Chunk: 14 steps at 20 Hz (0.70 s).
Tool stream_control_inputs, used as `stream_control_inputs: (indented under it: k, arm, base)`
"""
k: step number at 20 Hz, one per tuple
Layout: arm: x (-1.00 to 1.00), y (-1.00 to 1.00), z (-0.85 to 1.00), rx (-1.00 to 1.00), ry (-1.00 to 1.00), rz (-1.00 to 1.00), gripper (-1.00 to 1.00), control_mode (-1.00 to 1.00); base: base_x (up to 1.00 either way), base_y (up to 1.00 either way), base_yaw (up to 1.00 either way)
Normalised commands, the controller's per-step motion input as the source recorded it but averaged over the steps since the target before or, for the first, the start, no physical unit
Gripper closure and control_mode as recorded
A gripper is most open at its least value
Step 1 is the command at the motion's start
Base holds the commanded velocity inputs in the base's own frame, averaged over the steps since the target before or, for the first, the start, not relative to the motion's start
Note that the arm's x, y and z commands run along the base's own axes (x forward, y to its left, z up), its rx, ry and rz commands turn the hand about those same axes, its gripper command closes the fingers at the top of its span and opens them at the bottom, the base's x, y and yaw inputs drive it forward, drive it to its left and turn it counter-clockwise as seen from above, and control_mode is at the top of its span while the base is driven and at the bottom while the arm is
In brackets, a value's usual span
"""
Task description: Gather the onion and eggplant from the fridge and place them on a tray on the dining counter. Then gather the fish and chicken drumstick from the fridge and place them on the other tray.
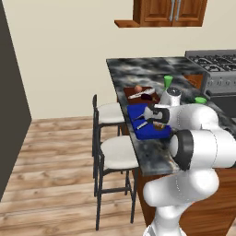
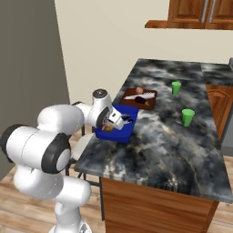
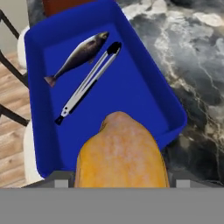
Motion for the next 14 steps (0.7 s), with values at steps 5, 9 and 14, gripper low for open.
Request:
stream_control_inputs:
  k: [5,9,14]
  arm:
    - [0.55,-0.09,-0.34,0.00,0.00,0.00,1.00,-1.00]
    - [0.51,-0.08,-0.35,0.00,0.00,0.00,1.00,-1.00]
    - [0.47,-0.09,-0.34,0.00,0.00,0.00,1.00,-1.00]
  base:
    - [0.00,0.00,0.00]
    - [0.00,0.00,0.00]
    - [0.00,0.00,0.00]
